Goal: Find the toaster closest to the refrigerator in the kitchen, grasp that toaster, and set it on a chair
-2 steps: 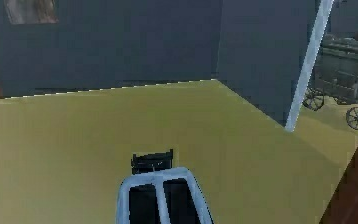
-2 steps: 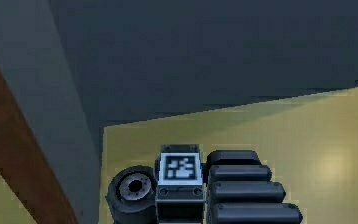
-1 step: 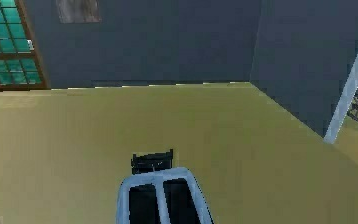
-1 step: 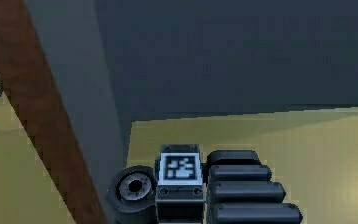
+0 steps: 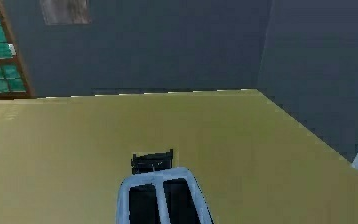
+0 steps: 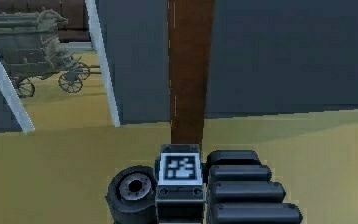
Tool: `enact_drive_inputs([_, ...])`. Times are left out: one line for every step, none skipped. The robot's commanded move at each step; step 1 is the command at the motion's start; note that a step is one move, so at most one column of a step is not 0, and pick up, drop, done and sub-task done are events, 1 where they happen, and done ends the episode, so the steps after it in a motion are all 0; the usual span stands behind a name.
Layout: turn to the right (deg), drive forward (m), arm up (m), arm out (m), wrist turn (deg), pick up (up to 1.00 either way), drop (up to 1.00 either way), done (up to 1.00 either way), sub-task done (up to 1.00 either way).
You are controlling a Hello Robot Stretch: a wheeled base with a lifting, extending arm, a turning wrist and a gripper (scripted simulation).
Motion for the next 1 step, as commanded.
enact_drive_inputs([-9.0,0.0,0.0,0.0,0.0,0.0,0.0,0.0,0.0])
